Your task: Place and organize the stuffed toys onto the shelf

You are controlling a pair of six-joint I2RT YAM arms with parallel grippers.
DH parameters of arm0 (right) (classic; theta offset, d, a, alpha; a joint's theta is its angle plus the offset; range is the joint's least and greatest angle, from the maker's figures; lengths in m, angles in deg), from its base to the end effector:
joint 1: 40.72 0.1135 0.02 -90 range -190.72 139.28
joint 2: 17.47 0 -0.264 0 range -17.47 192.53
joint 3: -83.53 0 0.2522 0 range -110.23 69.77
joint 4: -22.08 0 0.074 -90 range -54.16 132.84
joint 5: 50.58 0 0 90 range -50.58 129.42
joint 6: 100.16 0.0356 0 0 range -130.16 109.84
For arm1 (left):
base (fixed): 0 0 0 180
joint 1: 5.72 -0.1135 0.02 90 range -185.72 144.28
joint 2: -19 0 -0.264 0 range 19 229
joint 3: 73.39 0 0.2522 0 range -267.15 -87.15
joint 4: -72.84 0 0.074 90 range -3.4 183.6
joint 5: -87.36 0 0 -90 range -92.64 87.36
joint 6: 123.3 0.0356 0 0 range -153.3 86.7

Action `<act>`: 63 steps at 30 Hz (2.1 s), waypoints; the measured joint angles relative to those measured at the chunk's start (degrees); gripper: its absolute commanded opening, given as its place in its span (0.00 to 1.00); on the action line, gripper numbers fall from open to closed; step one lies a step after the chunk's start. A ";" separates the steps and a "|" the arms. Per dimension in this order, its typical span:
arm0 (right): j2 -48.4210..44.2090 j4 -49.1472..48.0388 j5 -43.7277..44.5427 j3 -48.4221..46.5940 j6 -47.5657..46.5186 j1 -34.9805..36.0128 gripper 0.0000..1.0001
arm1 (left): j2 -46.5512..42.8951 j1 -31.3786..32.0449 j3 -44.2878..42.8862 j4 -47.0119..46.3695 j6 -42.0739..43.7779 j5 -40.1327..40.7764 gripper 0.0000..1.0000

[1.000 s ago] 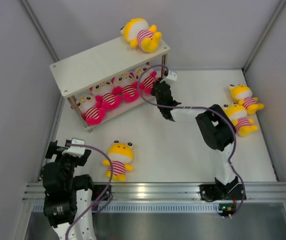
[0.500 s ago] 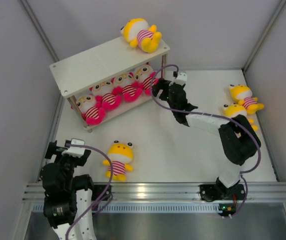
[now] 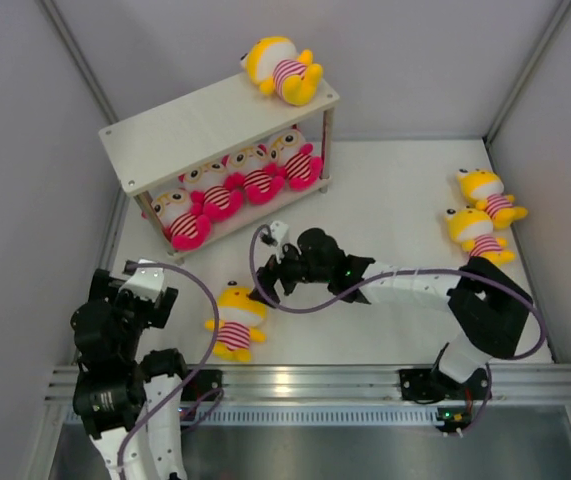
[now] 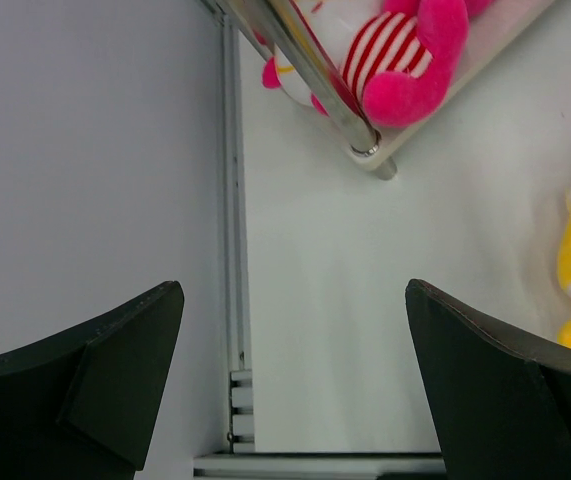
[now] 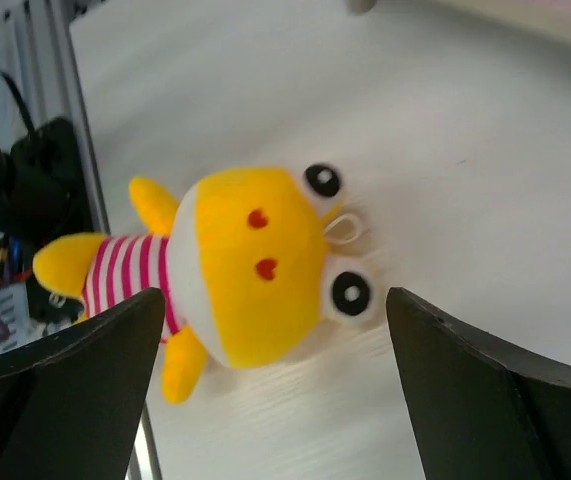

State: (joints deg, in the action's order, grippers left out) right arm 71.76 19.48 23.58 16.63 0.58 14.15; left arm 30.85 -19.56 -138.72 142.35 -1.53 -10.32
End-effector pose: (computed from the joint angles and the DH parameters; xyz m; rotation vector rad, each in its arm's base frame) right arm 0.1944 0.2932 0.2451 -0.9477 1.8085 1.0124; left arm 0.0174 -0.0006 0.3402 0.3843 1.8300 0.4296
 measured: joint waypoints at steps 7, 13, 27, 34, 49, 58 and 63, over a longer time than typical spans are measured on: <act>9.75 -0.26 -5.46 0.98 -2.80 5.55 0.91 | 9.46 0.00 -6.97 8.55 -0.04 -2.21 0.99; 15.15 -0.33 -4.09 0.96 -4.70 7.23 0.35 | 13.40 -0.02 -11.67 13.92 -0.13 -5.88 0.99; 5.16 12.20 -2.21 -5.05 -9.90 6.38 0.00 | 30.36 -0.07 -30.01 21.31 1.42 -34.03 0.99; -1.57 27.17 -4.39 -22.21 -19.74 4.33 0.00 | 33.57 -0.04 -32.24 21.49 6.78 -44.48 0.99; 4.02 42.49 -6.56 -45.57 -31.78 5.46 0.00 | 38.82 0.00 -38.60 21.59 9.75 -50.36 0.99; 6.23 43.93 -6.62 -53.02 -35.69 6.47 0.00 | 39.43 0.15 -38.10 12.24 -4.33 -43.08 0.00; 6.23 41.77 -3.65 -53.05 -35.63 6.38 0.51 | 40.68 0.22 -37.94 7.08 -12.24 -43.17 0.00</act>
State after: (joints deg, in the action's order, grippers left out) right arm 77.99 61.25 19.93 -36.42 -35.04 20.53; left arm 71.53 -19.34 -176.67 149.43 -13.77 -53.49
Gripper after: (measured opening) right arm 0.154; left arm 0.102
